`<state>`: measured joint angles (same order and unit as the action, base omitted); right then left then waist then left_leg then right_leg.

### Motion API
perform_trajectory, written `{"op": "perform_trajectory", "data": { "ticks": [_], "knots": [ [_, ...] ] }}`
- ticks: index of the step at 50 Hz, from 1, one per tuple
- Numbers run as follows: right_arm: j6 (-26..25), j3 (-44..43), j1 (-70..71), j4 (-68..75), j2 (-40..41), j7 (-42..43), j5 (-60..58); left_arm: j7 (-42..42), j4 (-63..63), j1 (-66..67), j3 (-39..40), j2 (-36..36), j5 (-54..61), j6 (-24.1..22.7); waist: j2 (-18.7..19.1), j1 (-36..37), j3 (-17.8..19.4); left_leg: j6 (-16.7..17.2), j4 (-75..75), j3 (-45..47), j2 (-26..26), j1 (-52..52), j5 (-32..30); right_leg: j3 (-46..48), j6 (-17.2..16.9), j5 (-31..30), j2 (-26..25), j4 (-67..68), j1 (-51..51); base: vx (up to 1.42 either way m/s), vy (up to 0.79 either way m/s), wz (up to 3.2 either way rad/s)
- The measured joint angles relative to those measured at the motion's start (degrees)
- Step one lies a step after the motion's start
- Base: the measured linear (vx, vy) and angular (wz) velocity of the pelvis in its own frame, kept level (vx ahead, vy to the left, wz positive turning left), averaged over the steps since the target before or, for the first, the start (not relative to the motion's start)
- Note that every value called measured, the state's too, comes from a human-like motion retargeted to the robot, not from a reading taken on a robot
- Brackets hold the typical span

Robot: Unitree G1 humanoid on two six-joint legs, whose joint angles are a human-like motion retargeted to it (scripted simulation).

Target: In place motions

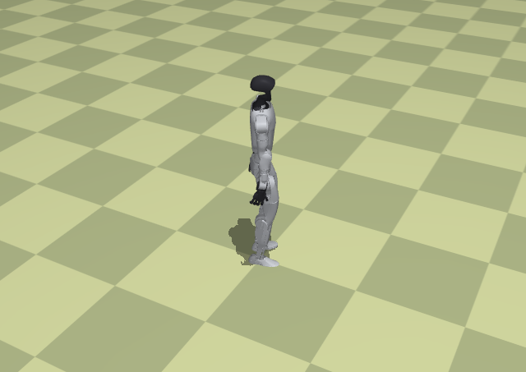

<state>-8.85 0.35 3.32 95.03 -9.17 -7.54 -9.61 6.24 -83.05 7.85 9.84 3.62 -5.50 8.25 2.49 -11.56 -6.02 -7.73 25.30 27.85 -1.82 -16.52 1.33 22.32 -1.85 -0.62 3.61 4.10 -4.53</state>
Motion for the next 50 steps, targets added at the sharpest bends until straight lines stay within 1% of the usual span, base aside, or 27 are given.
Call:
{"op": "perform_trajectory", "data": {
  "ticks": [2,3,4,5,7,10,13,15,18,21,24,26,28,31,33,35,36,37,38,39,40,41,42,43,45,47,50],
  "knots": [
    [-0.01,2.69,3.9,-3.21,2.51,-1.29,1.27,-0.29,-0.6,0.76,0.31,-0.16,0.9,-0.18,-0.41,0.52,2.14,-2.15,12.61,-1.83,-3.32,-6.18,-7.21,-0.09,-0.1,-0.33,0.41,0.06,0.26,-0.14,0.0,0.0],
    [0.43,4.64,6.53,-6.82,4.39,-3.09,1.25,-0.22,-1.18,1.42,0.69,-0.18,1.08,-0.39,-1.65,2.41,4.33,-5.08,21.5,-4.32,-3.46,-11.59,-10.86,-1.67,-0.11,-0.83,0.89,-0.1,0.97,-0.18,-0.06,-0.63],
    [0.58,6.63,8.83,-10.32,5.88,-5.35,0.71,0.13,-1.81,2.19,1.3,-0.28,0.95,-0.6,-3.12,4.51,5.89,-5.7,29.6,-5.05,-3.76,-16.11,-10.7,-2.69,0.18,-1.36,1.46,-0.37,1.51,-0.15,-0.08,-1.02],
    [0.59,8.64,10.96,-13.76,7.18,-7.85,-0.1,0.61,-2.48,3.03,2.02,-0.42,0.66,-0.8,-4.71,6.71,7.14,-5.16,37.3,-4.91,-4.13,-20.17,-8.64,-3.41,0.63,-1.9,2.06,-0.7,1.97,-0.07,-0.06,-1.2],
    [1.46,10.56,14.72,-20.69,9.05,-11.66,-3.43,2.96,-4.71,4.82,4.15,-0.79,-0.74,-0.66,-6.43,11.91,8.85,-6.02,50.65,-2.6,-10.99,-27.48,-5.8,-3.74,1.6,-2.31,2.67,-0.15,1.92,-0.06,-0.08,-1.17],
    [5.0,11.82,20.01,-29.27,11.72,-11.36,-5.71,7.08,-8.08,8.17,7.36,-1.16,-2.36,-0.14,-8.75,16.96,11.06,-5.67,65.07,-2.76,-14.52,-39.06,-1.44,-7.05,2.85,-2.26,4.05,1.63,1.15,-0.06,-0.09,-0.71],
    [8.11,12.24,23.82,-33.96,13.43,-8.86,-1.86,10.18,-10.14,11.6,7.85,-0.67,-3.51,-0.34,-10.12,20.13,13.56,-5.21,71.11,-2.31,-15.39,-45.08,0.13,-8.73,3.79,-1.87,5.39,3.63,1.47,0.02,-0.06,-0.54],
    [10.04,11.06,26.7,-36.26,14.97,-7.74,2.27,11.02,-11.96,13.75,8.09,-0.33,-5.76,0.11,-10.81,22.4,15.36,-5.6,73.19,-1.04,-16.9,-47.56,0.61,-9.5,4.56,-1.34,6.36,5.3,1.79,0.06,-0.06,-0.53],
    [10.21,8.75,28.9,-36.7,16.39,-8.75,4.28,10.85,-13.59,14.84,7.82,0.31,-7.57,0.58,-11.3,23.62,15.92,-6.02,73.61,-0.05,-18.58,-47.67,1.43,-9.97,5.0,-0.57,6.94,6.39,2.34,0.09,-0.04,-0.09],
    [9.78,8.13,30.0,-36.27,16.46,-9.08,3.82,11.57,-13.27,14.71,7.61,0.65,-8.61,0.77,-10.99,23.27,14.8,-5.55,72.52,-1.58,-18.9,-45.68,1.91,-9.91,4.82,-0.29,6.74,6.19,2.6,0.05,-0.01,0.27],
    [10.16,8.78,29.36,-35.58,16.01,-8.28,2.72,11.81,-11.54,13.63,7.38,0.69,-8.42,0.45,-10.14,21.79,12.58,-4.3,69.91,-4.38,-17.86,-41.89,1.68,-9.16,3.95,-0.45,6.32,4.9,2.65,0.01,0.03,0.46],
    [10.12,9.37,27.97,-35.13,15.88,-8.26,1.83,11.55,-10.14,12.61,7.09,0.57,-7.46,0.49,-9.2,19.99,10.78,-2.86,65.86,-6.18,-15.37,-37.79,0.79,-7.86,3.27,-0.63,5.81,3.54,3.03,0.01,0.06,0.67],
    [9.59,10.06,25.86,-34.62,15.78,-8.39,1.18,11.29,-8.31,11.38,7.13,0.31,-6.17,0.81,-8.33,18.08,8.99,-0.71,58.85,-7.71,-10.77,-31.88,-0.41,-6.57,2.6,-0.65,5.43,2.37,3.46,0.01,0.07,0.68],
    [8.21,10.97,21.46,-33.69,15.6,-8.93,0.48,10.02,-5.11,9.31,8.01,-0.17,-3.44,0.74,-7.21,15.12,6.3,3.69,42.1,-11.33,-0.81,-21.06,-1.48,-3.89,1.71,-0.27,5.11,1.19,3.94,0.01,0.08,0.54],
    [7.12,11.38,17.47,-32.59,15.29,-8.76,0.12,7.89,-2.71,7.52,8.69,-0.5,-0.89,0.62,-6.21,13.57,5.01,5.24,23.93,-13.01,3.92,-10.31,-3.96,-2.37,1.25,0.37,4.37,0.91,4.54,0.02,0.09,0.22],
    [6.49,11.5,13.59,-30.94,14.63,-8.62,-0.57,5.52,-0.59,5.82,9.14,-0.88,1.58,0.11,-4.48,12.67,3.7,4.6,3.01,-13.17,6.13,0.92,-3.46,-1.57,1.05,1.15,2.45,0.77,4.93,0.02,0.1,0.02],
    [6.22,11.21,11.87,-29.64,14.13,-8.88,-1.44,4.4,0.05,4.92,9.01,-1.07,2.65,-0.17,-3.55,11.66,2.9,2.6,-5.09,-10.98,7.5,5.81,4.38,-1.08,0.94,1.55,1.41,0.7,5.04,0.02,0.09,0.25],
    [5.88,10.88,10.2,-28.12,13.58,-9.24,-2.53,3.45,0.55,4.09,8.82,-1.32,3.6,-0.36,-2.41,10.25,1.79,0.51,-12.7,-7.66,8.2,9.98,9.0,-0.32,0.77,1.9,0.36,0.51,5.07,0.04,0.11,0.7],
    [5.4,10.48,8.62,-26.13,12.95,-9.78,-4.04,2.84,0.78,3.41,8.53,-1.69,4.28,-0.38,-0.88,8.04,0.07,-1.76,-19.31,-2.04,7.56,12.7,7.19,1.0,0.49,2.14,-0.7,0.09,4.95,0.01,0.14,1.25],
    [4.56,10.26,7.48,-23.6,12.59,-10.02,-5.69,3.1,0.46,2.27,8.4,-2.03,4.47,-0.42,0.44,4.65,-2.42,-1.99,-23.54,-4.92,7.47,12.58,4.38,3.53,0.11,2.36,-0.76,-0.27,3.83,-0.03,0.15,1.86],
    [3.54,10.13,6.56,-20.8,12.37,-10.1,-7.41,3.8,-0.15,0.89,8.37,-2.37,4.42,-0.47,1.65,0.65,-5.29,-1.21,-26.57,-12.06,7.65,11.03,1.07,6.67,-0.3,2.58,-0.31,-0.59,2.22,-0.18,0.14,1.57],
    [2.22,9.98,5.93,-19.08,12.33,-10.29,-7.88,4.84,-0.9,-0.93,8.21,-1.94,3.62,-0.48,2.7,-0.49,-6.52,1.32,-26.25,-4.68,4.96,10.4,1.03,6.74,-0.51,2.59,-0.68,-0.4,0.3,-0.29,0.15,1.01],
    [1.26,9.56,5.44,-17.76,12.08,-10.87,-7.92,5.77,-1.28,-2.75,7.46,-1.47,2.59,-0.36,3.15,-1.19,-6.93,2.1,-25.67,-1.78,3.96,9.33,1.28,6.71,-0.77,2.51,-0.62,-0.26,-0.92,-0.4,0.24,0.33],
    [1.01,8.63,5.19,-17.25,11.38,-12.24,-7.13,6.46,-0.89,-4.57,5.53,-0.87,1.11,0.06,2.42,-1.03,-5.73,-0.61,-24.56,-7.83,6.35,7.37,2.12,6.48,-1.15,2.26,0.29,-0.24,-0.72,-0.36,0.28,0.12],
    [1.63,8.28,4.77,-16.88,9.98,-15.24,-4.42,7.69,0.46,-6.86,-0.18,1.06,-1.62,-0.38,0.49,1.49,-2.4,-3.24,-23.45,-13.23,9.6,7.41,3.33,6.14,-1.14,1.54,0.89,-0.66,1.12,-0.24,0.23,-0.56],
    [1.72,8.21,5.39,-17.63,9.8,-15.55,-3.62,7.1,1.49,-8.1,-4.25,2.9,-4.58,-1.8,-0.83,5.09,-0.08,-2.68,-23.49,-5.82,8.48,9.33,3.62,4.74,-1.52,0.87,1.23,-1.03,2.01,-0.22,0.17,-1.07],
    [1.4,8.33,6.32,-19.92,11.22,-12.92,-6.42,2.91,0.66,-7.85,-5.72,3.23,-7.32,-1.24,-1.64,6.42,0.1,-2.74,-24.67,-5.57,9.6,10.49,4.51,3.87,-2.29,0.37,2.13,-1.17,1.65,-0.14,0.1,-0.71]
  ]
}}
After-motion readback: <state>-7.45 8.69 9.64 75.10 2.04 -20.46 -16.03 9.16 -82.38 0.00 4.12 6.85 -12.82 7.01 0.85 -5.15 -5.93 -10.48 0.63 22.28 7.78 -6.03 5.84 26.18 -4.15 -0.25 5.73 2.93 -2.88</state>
